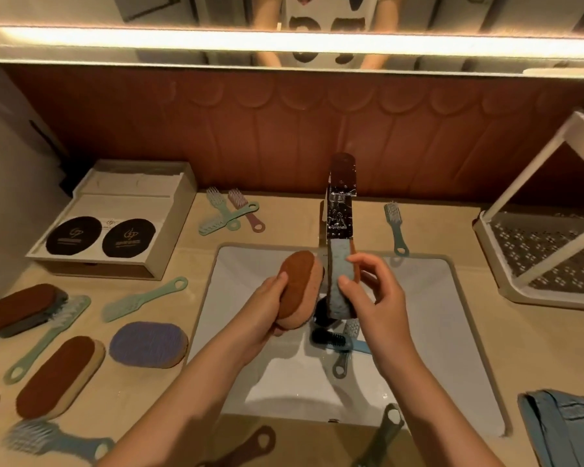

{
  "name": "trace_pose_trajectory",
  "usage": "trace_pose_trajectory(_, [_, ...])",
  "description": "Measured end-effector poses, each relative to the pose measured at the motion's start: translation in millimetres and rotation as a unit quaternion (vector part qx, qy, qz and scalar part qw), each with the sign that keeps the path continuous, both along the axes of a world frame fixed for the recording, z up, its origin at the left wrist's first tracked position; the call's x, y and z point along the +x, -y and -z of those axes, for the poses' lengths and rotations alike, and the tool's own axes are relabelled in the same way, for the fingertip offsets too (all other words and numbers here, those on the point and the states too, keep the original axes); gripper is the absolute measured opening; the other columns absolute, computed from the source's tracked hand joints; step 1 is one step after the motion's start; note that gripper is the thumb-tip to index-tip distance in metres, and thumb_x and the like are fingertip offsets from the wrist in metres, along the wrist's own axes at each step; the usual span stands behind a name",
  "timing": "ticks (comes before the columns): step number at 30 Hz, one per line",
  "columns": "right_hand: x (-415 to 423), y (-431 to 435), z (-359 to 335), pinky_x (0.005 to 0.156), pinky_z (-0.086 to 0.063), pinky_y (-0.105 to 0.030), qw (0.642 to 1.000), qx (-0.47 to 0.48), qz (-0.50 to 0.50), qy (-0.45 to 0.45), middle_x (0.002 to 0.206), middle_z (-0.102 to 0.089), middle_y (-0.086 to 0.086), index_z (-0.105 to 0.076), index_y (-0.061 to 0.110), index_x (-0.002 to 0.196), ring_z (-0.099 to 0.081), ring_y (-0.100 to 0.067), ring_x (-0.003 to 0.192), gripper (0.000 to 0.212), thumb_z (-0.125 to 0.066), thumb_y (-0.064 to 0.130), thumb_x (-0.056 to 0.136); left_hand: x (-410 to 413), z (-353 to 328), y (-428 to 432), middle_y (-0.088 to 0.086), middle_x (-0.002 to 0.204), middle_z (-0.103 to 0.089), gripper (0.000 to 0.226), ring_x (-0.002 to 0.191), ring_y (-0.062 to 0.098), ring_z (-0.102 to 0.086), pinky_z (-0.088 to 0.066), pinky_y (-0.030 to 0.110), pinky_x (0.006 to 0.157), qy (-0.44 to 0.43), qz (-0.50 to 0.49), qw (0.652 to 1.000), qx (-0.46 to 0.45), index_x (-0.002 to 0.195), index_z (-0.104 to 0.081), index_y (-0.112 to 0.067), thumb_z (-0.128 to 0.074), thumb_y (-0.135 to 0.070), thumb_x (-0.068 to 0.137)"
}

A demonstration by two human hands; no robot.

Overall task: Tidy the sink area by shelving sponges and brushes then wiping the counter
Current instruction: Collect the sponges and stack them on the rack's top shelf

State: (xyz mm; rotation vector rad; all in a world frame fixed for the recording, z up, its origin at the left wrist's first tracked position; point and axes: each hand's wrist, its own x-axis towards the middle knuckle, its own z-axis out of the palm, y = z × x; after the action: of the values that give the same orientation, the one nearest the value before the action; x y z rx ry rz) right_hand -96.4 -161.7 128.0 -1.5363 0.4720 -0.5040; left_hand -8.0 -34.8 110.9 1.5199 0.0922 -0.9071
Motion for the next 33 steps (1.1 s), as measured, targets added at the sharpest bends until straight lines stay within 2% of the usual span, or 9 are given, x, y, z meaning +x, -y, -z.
trace_pose_trajectory(3, [-2,-12,3,0.078,-0.055,-0.025,0.999,-0.025,-0.02,0.001,0.114,-0.057,-0.006,-0.058,0.026,0.101,-0.056,-0.005,0.103,0.026,-0.064,0.007,0.083,-1,1,-7,0.003,0.097,-0.065,0.027,0.09,0.023,-0.059,-0.039,0.037,0.078,0.024,-0.023,0.999,0.003,0.122,-0.048,-0.024,-0.048,-0.027,0.096])
trace_pose_trajectory(7, [-2,-23,4,0.089,-0.053,-0.034,0.997,-0.071,-0.018,-0.002,0.112,-0.052,0.003,-0.057,0.029,0.105,-0.052,0.0,0.106,0.029,-0.067,0.016,0.081,-7,-7,-13,0.011,0.097,-0.069,0.031,0.085,0.025,-0.065,-0.049,0.038,0.081,0.015,-0.05,0.999,-0.015,0.116,-0.056,-0.01,-0.062,-0.019,0.088])
trace_pose_trajectory(10, [-2,-31,4,0.088,-0.052,-0.027,0.996,-0.083,-0.032,0.001,0.112,-0.049,0.008,-0.056,0.033,0.105,-0.05,0.004,0.106,0.031,-0.062,0.026,0.076,-13,-10,-14,0.017,0.105,-0.07,0.032,0.096,0.029,-0.065,-0.048,0.042,0.089,-0.026,-0.079,0.993,-0.078,0.112,-0.064,-0.007,-0.055,-0.03,0.09])
trace_pose_trajectory(13, [-3,-33,2,0.08,-0.051,-0.014,0.997,-0.067,-0.028,0.019,0.115,-0.051,0.0,-0.055,0.032,0.103,-0.05,0.006,0.105,0.029,-0.065,0.015,0.083,-16,-12,-18,0.016,0.114,-0.067,0.044,0.102,0.028,-0.06,-0.047,0.037,0.08,-0.099,-0.105,0.974,-0.174,0.119,-0.061,-0.011,-0.039,-0.04,0.094])
trace_pose_trajectory(15, [-4,-32,1,0.074,-0.048,-0.007,0.998,-0.055,-0.029,0.03,0.115,-0.051,-0.004,-0.056,0.028,0.103,-0.05,0.007,0.103,0.03,-0.064,0.007,0.083,-18,-11,-22,0.015,0.121,-0.063,0.046,0.109,0.027,-0.056,-0.045,0.036,0.085,-0.123,-0.106,0.963,-0.214,0.126,-0.056,-0.012,-0.037,-0.039,0.094])
trace_pose_trajectory(19, [-6,-33,1,0.079,-0.049,-0.01,0.995,-0.075,-0.052,0.027,0.115,-0.05,0.001,-0.056,0.03,0.104,-0.05,0.006,0.105,0.03,-0.067,0.015,0.081,-25,-9,-26,0.016,0.127,-0.06,0.049,0.117,0.027,-0.053,-0.038,0.04,0.101,-0.131,-0.098,0.953,-0.254,0.133,-0.05,-0.016,-0.043,-0.036,0.089])
trace_pose_trajectory(22, [-8,-36,1,0.087,-0.048,-0.015,0.994,-0.089,-0.058,0.008,0.115,-0.049,0.005,-0.056,0.035,0.105,-0.05,0.003,0.108,0.033,-0.063,0.027,0.074,-31,-12,-26,0.015,0.127,-0.06,0.054,0.114,0.029,-0.059,-0.047,0.047,0.094,-0.138,-0.068,0.948,-0.279,0.135,-0.044,-0.025,-0.051,-0.032,0.082])
trace_pose_trajectory(28, [-16,-36,-9,0.08,-0.05,-0.013,0.994,-0.058,-0.084,0.045,0.117,-0.051,0.001,-0.058,0.03,0.106,-0.051,0.003,0.109,0.031,-0.067,0.017,0.079,-33,-23,-26,0.013,0.122,-0.062,0.06,0.109,0.029,-0.062,-0.054,0.042,0.081,-0.088,-0.044,0.968,-0.232,0.134,-0.039,-0.026,-0.056,-0.034,0.077])
trace_pose_trajectory(33, [-14,-45,-15,0.083,-0.05,-0.015,0.992,-0.078,-0.088,0.051,0.116,-0.05,0.004,-0.057,0.03,0.108,-0.051,0.002,0.109,0.034,-0.064,0.025,0.075,-37,-23,-25,0.011,0.116,-0.066,0.057,0.102,0.027,-0.067,-0.055,0.043,0.078,-0.086,-0.06,0.966,-0.237,0.129,-0.044,-0.029,-0.059,-0.038,0.075])
